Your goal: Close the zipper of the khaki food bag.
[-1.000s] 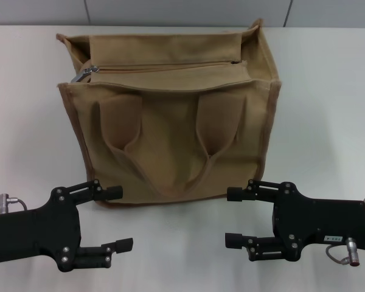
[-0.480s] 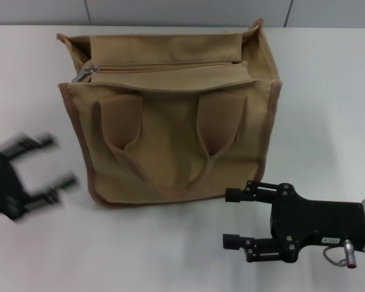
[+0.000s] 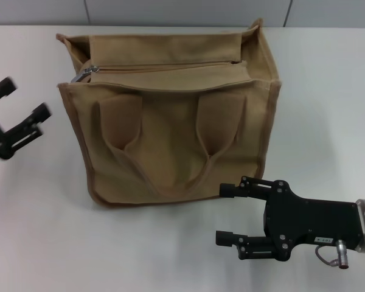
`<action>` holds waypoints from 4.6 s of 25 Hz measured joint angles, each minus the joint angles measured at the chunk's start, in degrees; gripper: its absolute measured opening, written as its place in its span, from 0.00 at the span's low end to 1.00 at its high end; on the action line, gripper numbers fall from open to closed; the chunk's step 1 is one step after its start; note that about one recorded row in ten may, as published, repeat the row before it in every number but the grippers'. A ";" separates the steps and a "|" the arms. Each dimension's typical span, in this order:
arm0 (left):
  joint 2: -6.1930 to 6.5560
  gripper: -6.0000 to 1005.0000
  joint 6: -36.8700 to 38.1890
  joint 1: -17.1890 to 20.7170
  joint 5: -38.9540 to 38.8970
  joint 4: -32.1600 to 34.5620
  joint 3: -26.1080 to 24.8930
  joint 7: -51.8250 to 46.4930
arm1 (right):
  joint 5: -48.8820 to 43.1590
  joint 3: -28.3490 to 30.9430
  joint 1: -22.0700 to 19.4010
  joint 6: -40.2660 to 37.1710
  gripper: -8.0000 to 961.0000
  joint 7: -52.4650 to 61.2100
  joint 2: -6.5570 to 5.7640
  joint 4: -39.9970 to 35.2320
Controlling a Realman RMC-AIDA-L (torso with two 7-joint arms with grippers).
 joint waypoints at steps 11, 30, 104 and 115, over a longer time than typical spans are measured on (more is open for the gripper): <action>-0.19 0.83 -4.24 -6.05 -0.61 -4.20 4.56 0.10 | 0.00 0.00 -0.51 2.04 0.83 -0.10 0.00 0.90; -0.39 0.72 -6.67 -6.22 -7.27 -8.01 4.83 2.20 | 0.72 0.00 0.04 3.12 0.83 -0.20 0.00 1.50; 0.01 0.05 5.72 -2.79 -8.01 -0.38 6.57 -2.38 | 17.45 22.87 5.19 11.66 0.83 -59.17 0.27 33.33; -0.12 0.29 -1.30 -3.20 -7.41 1.45 12.26 -3.11 | 17.36 22.67 1.51 11.66 0.83 -58.57 0.26 33.39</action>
